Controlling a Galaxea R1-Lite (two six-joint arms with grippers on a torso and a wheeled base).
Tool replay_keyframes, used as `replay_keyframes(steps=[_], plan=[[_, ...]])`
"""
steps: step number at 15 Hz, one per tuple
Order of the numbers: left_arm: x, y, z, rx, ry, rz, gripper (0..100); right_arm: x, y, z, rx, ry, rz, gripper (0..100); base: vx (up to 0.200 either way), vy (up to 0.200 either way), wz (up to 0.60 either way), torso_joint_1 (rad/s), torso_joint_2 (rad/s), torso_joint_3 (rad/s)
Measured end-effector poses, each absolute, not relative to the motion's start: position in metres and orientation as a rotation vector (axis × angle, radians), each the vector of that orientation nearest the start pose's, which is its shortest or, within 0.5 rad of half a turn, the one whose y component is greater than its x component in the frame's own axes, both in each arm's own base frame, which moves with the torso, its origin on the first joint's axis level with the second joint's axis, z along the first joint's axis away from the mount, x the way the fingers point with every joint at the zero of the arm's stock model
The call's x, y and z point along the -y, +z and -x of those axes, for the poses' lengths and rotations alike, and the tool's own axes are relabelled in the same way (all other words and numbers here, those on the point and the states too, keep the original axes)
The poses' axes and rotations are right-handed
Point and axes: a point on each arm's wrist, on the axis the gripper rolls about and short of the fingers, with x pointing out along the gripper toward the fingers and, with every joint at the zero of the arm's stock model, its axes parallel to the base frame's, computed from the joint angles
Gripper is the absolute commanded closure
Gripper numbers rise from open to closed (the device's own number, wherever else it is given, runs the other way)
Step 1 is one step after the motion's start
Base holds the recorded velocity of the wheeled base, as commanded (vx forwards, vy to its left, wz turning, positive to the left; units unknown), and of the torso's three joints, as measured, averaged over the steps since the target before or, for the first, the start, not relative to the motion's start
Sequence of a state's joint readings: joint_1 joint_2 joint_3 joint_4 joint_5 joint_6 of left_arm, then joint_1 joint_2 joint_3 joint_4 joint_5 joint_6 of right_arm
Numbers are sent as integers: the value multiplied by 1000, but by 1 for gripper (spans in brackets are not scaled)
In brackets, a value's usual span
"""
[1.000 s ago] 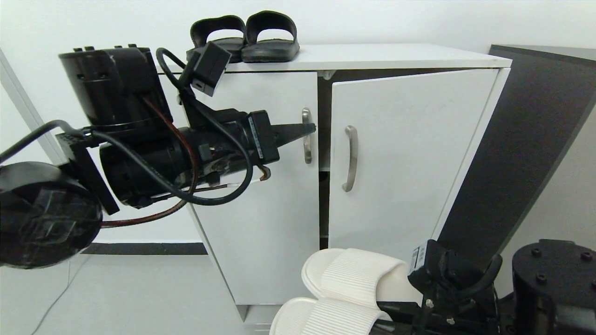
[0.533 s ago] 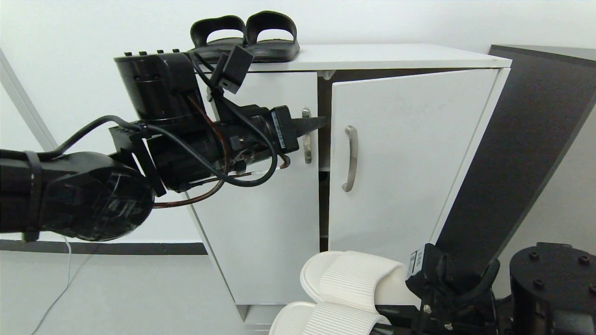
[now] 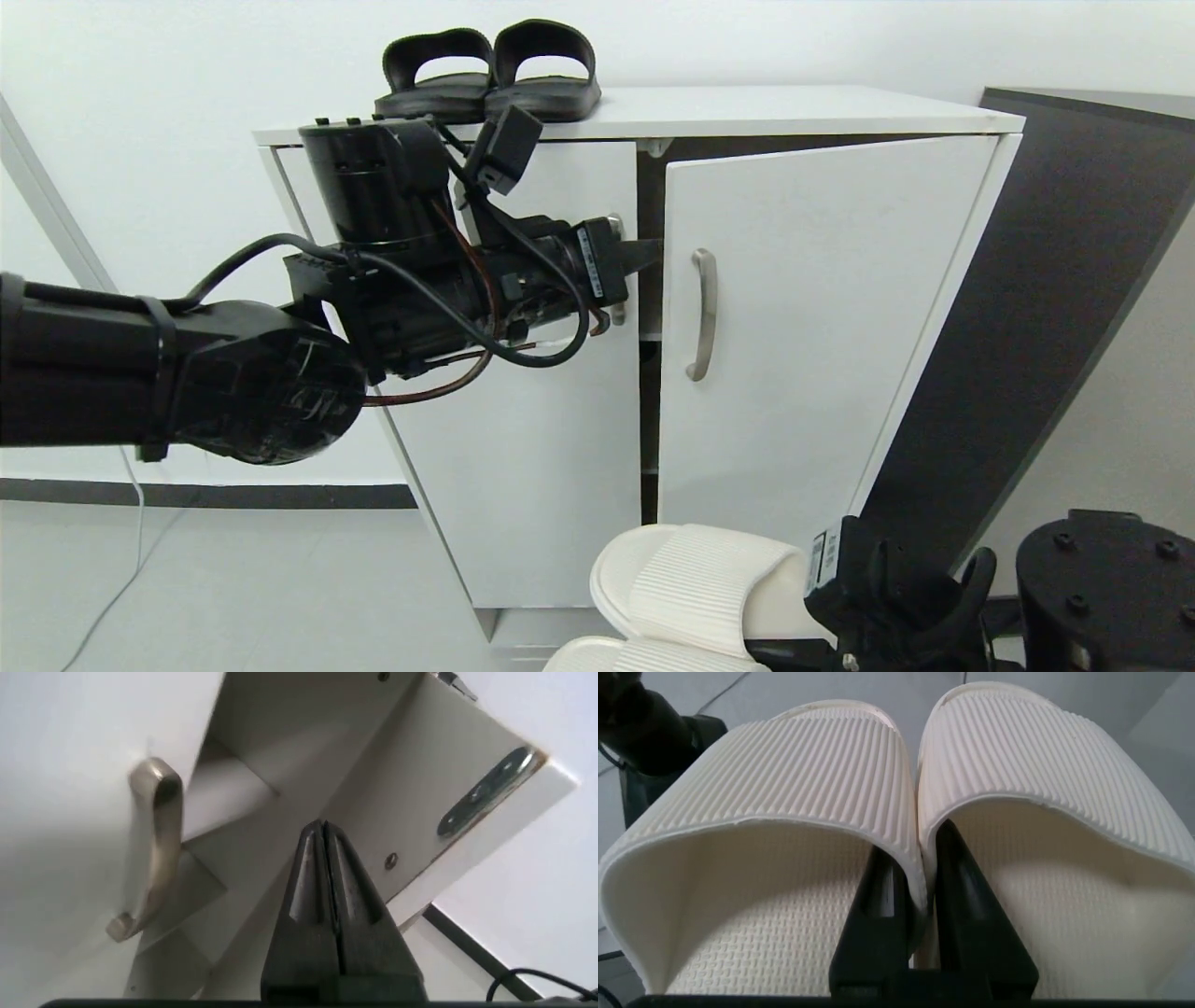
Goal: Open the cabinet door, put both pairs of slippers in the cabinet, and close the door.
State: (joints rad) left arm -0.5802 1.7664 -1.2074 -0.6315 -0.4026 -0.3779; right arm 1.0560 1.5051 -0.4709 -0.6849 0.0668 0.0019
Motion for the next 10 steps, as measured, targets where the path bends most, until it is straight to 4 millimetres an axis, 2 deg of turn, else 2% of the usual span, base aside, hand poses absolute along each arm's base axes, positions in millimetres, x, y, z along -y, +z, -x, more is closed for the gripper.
replay_keyframes(steps=[2, 5, 7, 10], plan=[[206, 270, -278, -122, -998, 349, 100, -203, 152, -109, -328, 1124, 177, 100, -200, 0, 0, -2, -2, 2], [225, 266, -250, -144, -1076, 325, 100, -205, 150, -103, -330, 1150, 186, 100, -200, 0, 0, 2, 5, 1], [228, 269, -241, -140, -1102, 322, 100, -205, 150, -101, -330, 1157, 189, 100, -200, 0, 0, -2, 2, 2], [227, 269, -238, -137, -1104, 322, 100, -205, 150, -99, -330, 1164, 191, 100, 0, 0, 0, 0, 0, 0]])
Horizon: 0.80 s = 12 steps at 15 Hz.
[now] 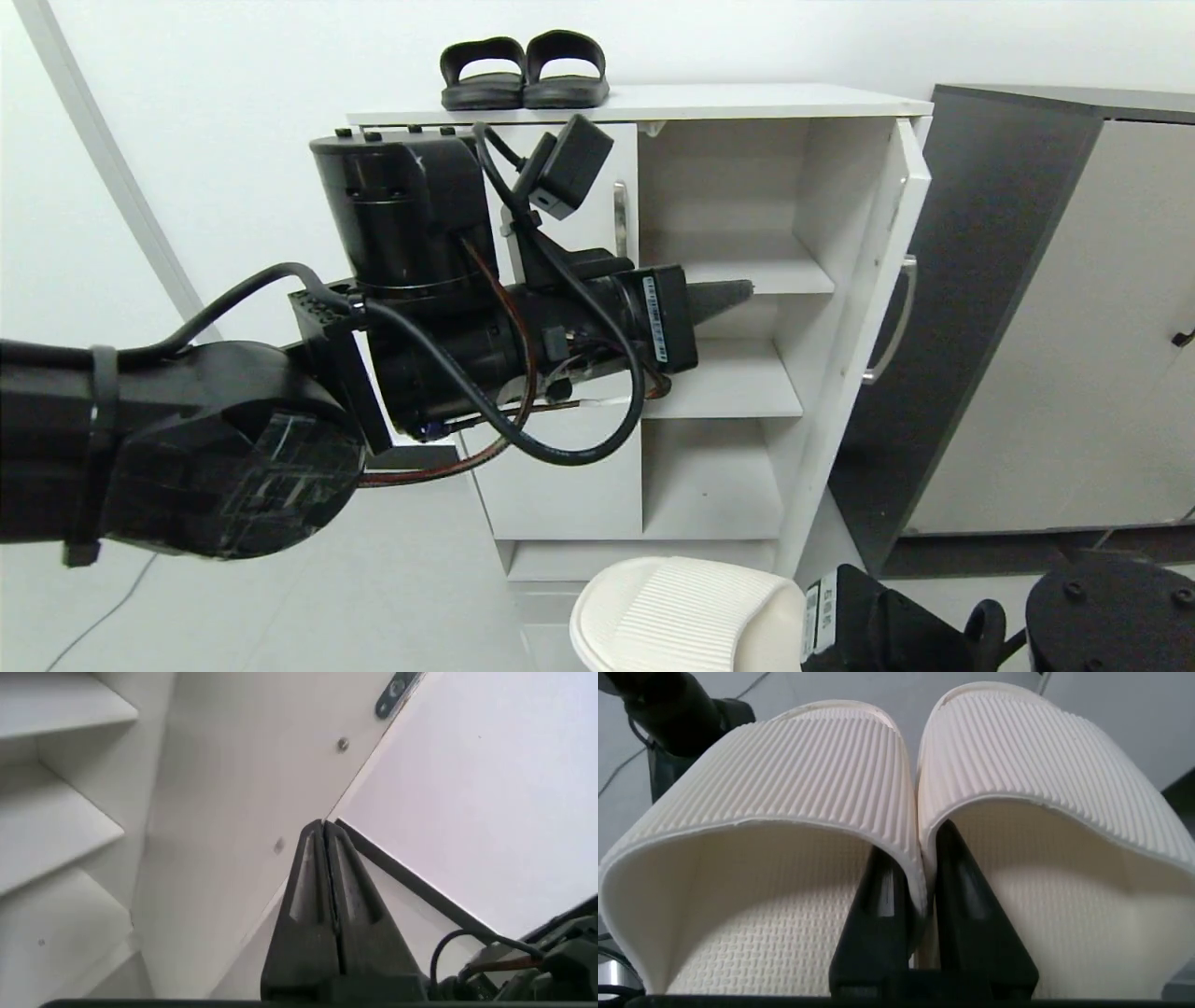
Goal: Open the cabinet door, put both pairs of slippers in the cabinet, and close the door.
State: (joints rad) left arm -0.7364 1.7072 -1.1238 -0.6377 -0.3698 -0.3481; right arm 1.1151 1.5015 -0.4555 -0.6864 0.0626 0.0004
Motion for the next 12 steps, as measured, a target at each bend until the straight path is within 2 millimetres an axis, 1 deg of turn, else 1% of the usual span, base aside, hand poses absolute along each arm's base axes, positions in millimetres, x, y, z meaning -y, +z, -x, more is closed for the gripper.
replay_keyframes(steps=[4, 6, 7, 9, 10, 12], plan=[[226, 269, -240, -106, -1101, 327, 100, -205, 150, -99, -329, 1164, 192, 100, 0, 0, 0, 0, 0, 0], [220, 268, -244, -104, -1073, 328, 100, -205, 150, -102, -331, 1149, 186, 100, 0, 0, 0, 0, 0, 0], [212, 266, -247, -106, -1041, 327, 100, -205, 151, -108, -330, 1114, 180, 100, 0, 0, 0, 0, 0, 0], [190, 264, -246, -105, -977, 321, 100, -207, 153, -127, -326, 978, 163, 100, 0, 0, 0, 0, 0, 0], [177, 263, -243, -104, -933, 313, 100, -210, 154, -136, -327, 897, 143, 100, 0, 0, 0, 0, 0, 0], [148, 263, -228, -97, -797, 288, 100, -224, 160, -158, -313, 707, 69, 100, 0, 0, 0, 0, 0, 0]])
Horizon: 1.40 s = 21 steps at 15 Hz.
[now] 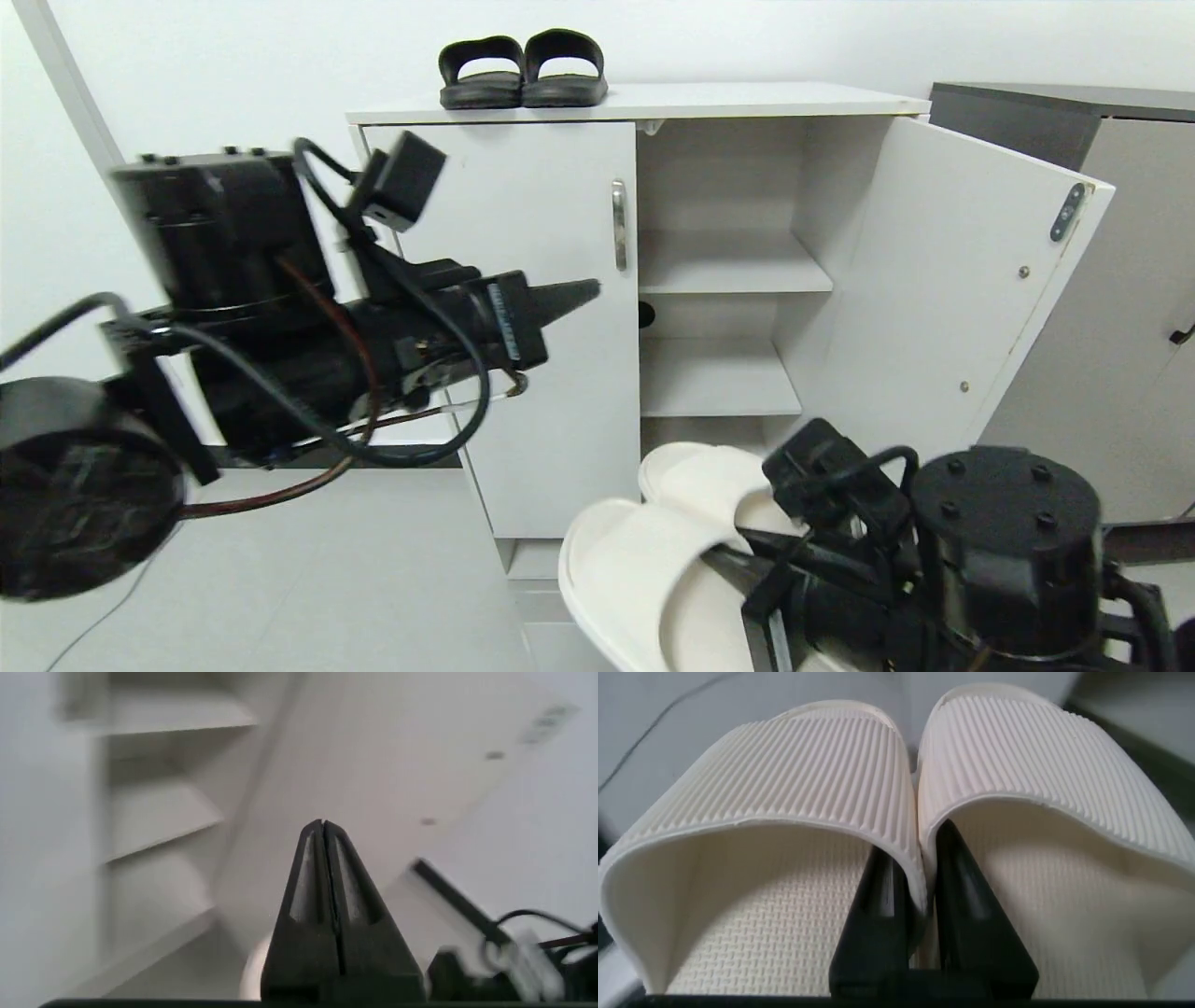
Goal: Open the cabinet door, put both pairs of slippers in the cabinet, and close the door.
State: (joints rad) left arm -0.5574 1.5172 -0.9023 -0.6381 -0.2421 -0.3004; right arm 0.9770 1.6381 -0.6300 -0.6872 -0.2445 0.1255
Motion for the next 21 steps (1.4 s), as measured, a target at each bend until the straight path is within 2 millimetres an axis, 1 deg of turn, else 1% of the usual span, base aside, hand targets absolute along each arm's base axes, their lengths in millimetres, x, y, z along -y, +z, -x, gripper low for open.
replay_keyframes(steps=[1, 3, 5, 6, 7, 9, 11, 13, 15, 18, 20, 21], plan=[[130, 265, -213, -80, -706, 270, 100, -231, 161, -169, -304, 622, 38, 100, 0, 0, 0, 0, 0, 0], [94, 269, -176, -55, -540, 235, 100, -238, 157, -183, -310, 563, 30, 100, 0, 0, 0, 0, 0, 0], [55, 268, -129, -48, -341, 192, 100, -241, 152, -189, -320, 548, 38, 100, 0, 0, 0, 0, 0, 0], [39, 264, -108, -51, -254, 173, 100, -241, 151, -190, -322, 546, 41, 100, 0, 0, 0, 0, 0, 0], [23, 258, -83, -50, -155, 154, 100, -242, 150, -191, -324, 539, 43, 100, 0, 0, 0, 0, 0, 0], [3, 242, -40, -23, 0, 129, 100, -242, 149, -191, -327, 538, 46, 100, 0, 0, 0, 0, 0, 0], [-4, 208, 0, -1, 123, 85, 100, -242, 147, -191, -330, 537, 50, 100, 0, 0, 0, 0, 0, 0], [-4, 164, 19, -22, 147, 49, 100, -242, 147, -190, -326, 522, 53, 100, 0, 0, 0, 0, 0, 0], [-3, 128, 29, -22, 158, 34, 100, -242, 147, -190, -322, 503, 55, 100, 0, 0, 0, 0, 0, 0], [-5, 106, 32, -10, 220, 25, 100, -243, 148, -189, -310, 509, 48, 100, 0, 0, 0, 0, 0, 0], [-4, 92, 29, -11, 185, -1, 100, -243, 148, -189, -303, 512, 45, 100, 0, 0, 0, 0, 0, 0], [-3, 88, 26, 12, 122, -16, 100, -244, 148, -188, -305, 515, 46, 100, 0, 0, 0, 0, 0, 0]])
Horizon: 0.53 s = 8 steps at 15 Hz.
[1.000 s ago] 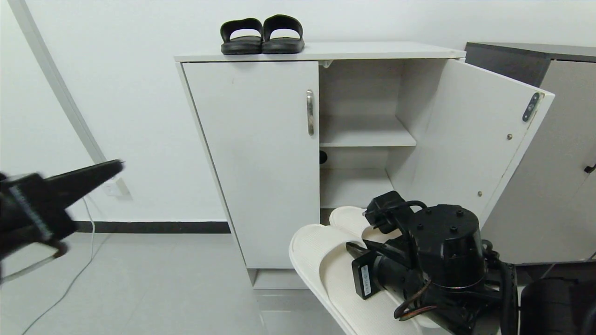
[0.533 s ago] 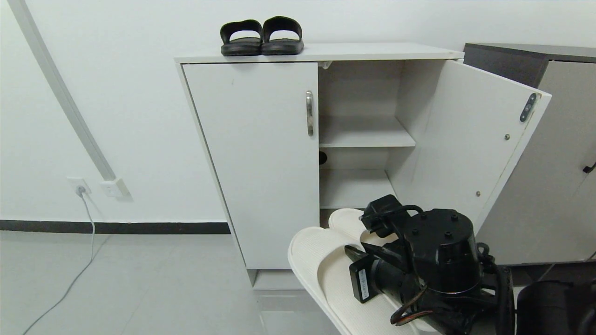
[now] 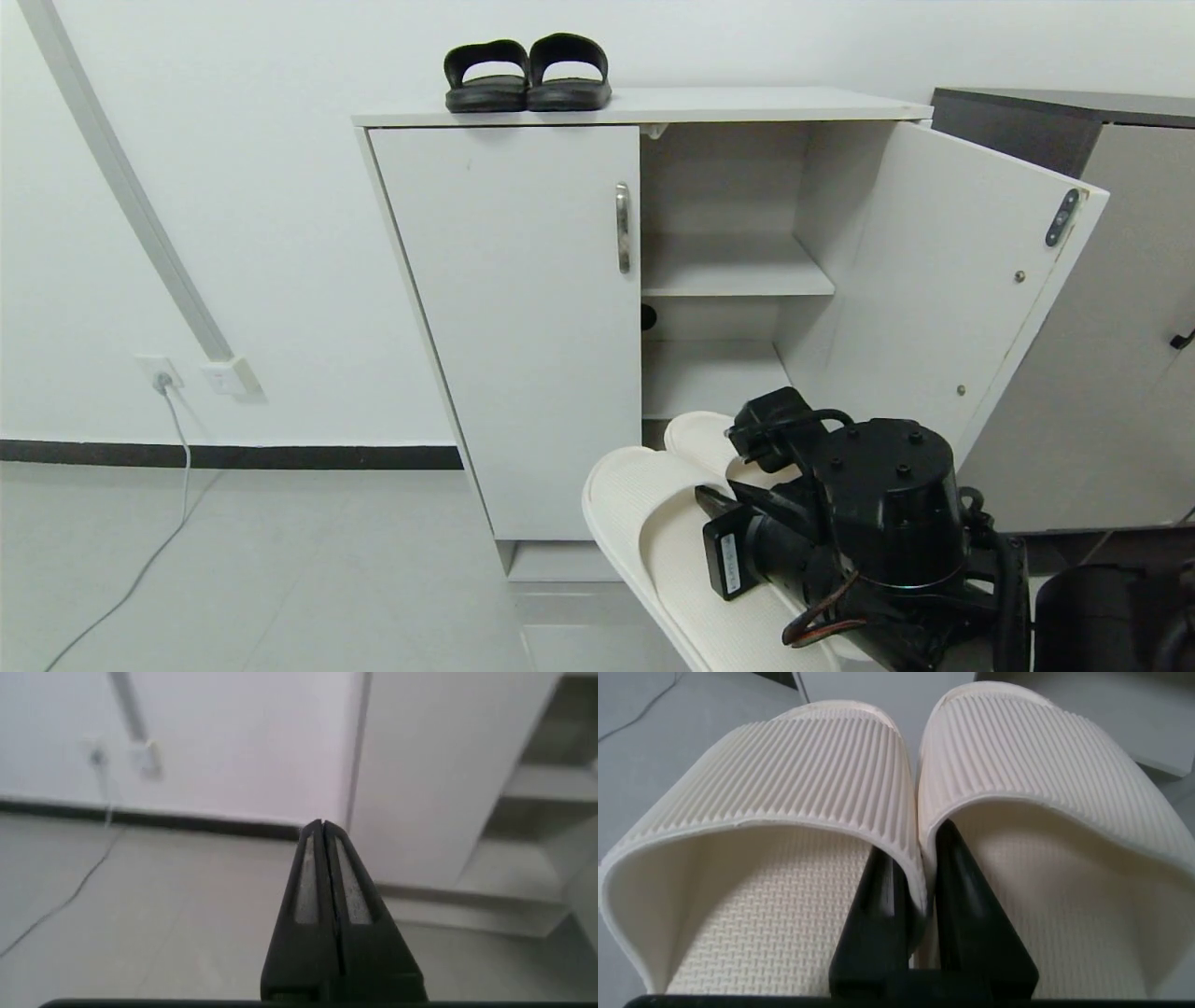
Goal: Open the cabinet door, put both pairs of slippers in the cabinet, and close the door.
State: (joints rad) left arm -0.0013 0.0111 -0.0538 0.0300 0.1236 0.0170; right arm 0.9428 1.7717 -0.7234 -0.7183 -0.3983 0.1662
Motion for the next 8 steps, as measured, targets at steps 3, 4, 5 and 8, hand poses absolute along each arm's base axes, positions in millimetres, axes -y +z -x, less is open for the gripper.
replay_keyframes(steps=[3, 4, 5, 8], plan=[[1, 77, 23, 1, -59, -73, 100, -245, 147, -188, -303, 518, 43, 100, 0, 0, 0, 0, 0, 0], [1, 76, 23, 2, -50, -60, 100, -246, 148, -188, -299, 516, 41, 100, 0, 0, 0, 0, 0, 0], [1, 76, 23, 2, -43, -35, 100, -247, 150, -189, -292, 502, 39, 100, 0, 0, 0, 0, 0, 0], [0, 76, 23, 0, -18, -4, 100, -258, 160, -198, -240, 403, 9, 100, 0, 0, 0, 0, 0, 0]])
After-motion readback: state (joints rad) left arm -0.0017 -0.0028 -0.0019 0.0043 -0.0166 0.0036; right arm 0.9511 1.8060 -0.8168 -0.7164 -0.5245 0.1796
